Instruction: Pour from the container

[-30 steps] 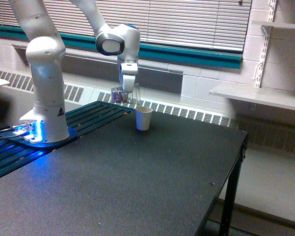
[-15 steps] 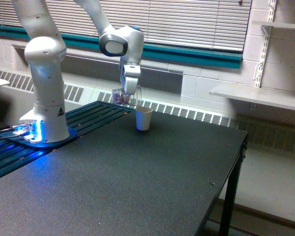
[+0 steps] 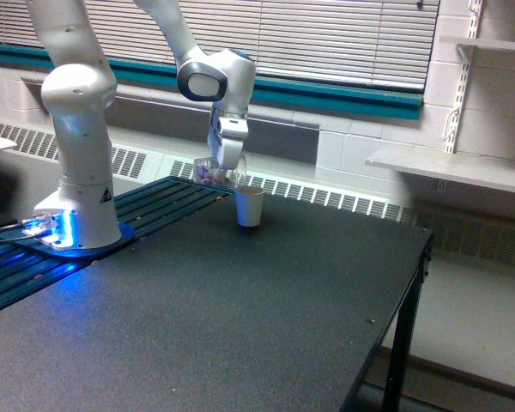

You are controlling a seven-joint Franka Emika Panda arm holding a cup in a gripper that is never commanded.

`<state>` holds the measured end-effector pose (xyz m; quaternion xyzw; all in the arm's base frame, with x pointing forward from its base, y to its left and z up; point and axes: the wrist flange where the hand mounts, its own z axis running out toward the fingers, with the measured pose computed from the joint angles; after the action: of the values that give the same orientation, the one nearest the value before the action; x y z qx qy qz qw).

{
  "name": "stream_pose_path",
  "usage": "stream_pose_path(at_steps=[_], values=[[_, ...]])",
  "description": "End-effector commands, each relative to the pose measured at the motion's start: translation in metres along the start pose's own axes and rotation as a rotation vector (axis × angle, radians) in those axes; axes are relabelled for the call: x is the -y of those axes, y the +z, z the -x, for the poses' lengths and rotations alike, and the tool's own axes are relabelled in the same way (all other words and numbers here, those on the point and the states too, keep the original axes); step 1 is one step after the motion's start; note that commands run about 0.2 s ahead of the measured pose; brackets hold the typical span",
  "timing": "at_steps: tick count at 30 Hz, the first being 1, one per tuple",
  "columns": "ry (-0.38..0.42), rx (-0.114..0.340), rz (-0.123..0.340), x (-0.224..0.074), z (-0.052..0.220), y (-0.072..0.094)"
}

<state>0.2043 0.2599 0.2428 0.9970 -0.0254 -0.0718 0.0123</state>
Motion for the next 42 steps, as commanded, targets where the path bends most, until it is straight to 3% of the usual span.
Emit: stream_pose_path(at_steps=[1,42], values=[[-0.01,0.003,0.011,-0.004,-0.008,-0.001],[-0.059,0.031,0.036,0.0,-0.022,-0.006]])
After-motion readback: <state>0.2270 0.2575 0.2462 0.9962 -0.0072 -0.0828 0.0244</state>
